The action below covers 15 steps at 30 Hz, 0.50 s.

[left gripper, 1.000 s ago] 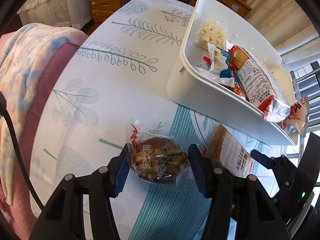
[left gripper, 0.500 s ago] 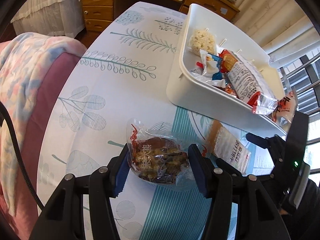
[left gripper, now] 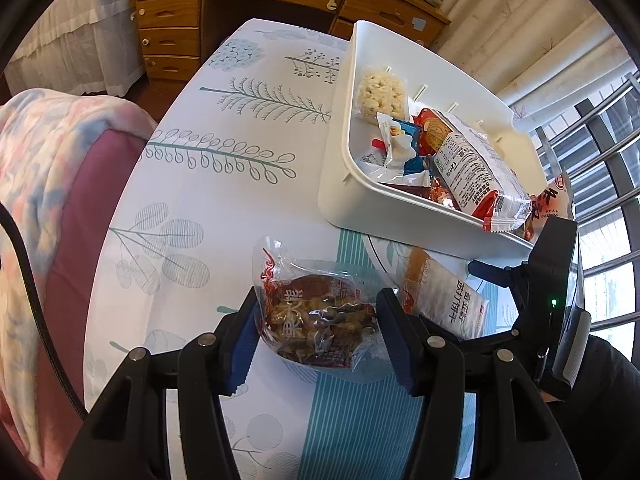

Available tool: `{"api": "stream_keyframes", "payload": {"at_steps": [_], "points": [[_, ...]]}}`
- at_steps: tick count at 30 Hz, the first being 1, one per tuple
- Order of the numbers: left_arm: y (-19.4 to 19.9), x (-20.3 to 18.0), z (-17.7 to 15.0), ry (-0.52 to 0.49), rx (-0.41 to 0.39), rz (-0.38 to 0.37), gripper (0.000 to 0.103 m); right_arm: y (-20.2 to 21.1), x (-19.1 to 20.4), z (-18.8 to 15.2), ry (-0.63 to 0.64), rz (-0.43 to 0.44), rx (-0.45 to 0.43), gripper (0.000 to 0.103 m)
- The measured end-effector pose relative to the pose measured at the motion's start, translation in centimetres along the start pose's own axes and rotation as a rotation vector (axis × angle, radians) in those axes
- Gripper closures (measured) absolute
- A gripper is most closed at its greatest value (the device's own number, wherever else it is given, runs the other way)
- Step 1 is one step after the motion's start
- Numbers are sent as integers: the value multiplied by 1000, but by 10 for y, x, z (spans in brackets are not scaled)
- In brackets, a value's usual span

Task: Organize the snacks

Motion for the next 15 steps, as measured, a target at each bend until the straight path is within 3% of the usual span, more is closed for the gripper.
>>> {"api": "stream_keyframes", "payload": {"at_steps": [6, 10, 15], "points": [[4, 3, 3, -18, 5, -10, 48, 1, 6, 7, -42, -10, 22, 13], [8, 3, 4, -34, 7, -17, 48, 4, 18, 11, -38, -11, 37, 30], [15, 5, 3, -38, 6, -28, 48, 3, 26, 14, -99, -24, 73, 34]]}}
Point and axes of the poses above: each gripper's, at about its wrist camera, not at the fingertips, and y roughly against the way its jaws point, x to its left, z to its top, the point moved 4 cm from there along -y, roughly the way its jaws point, and after that the axes turned 8 degrees about y, right-handed, at the moved point
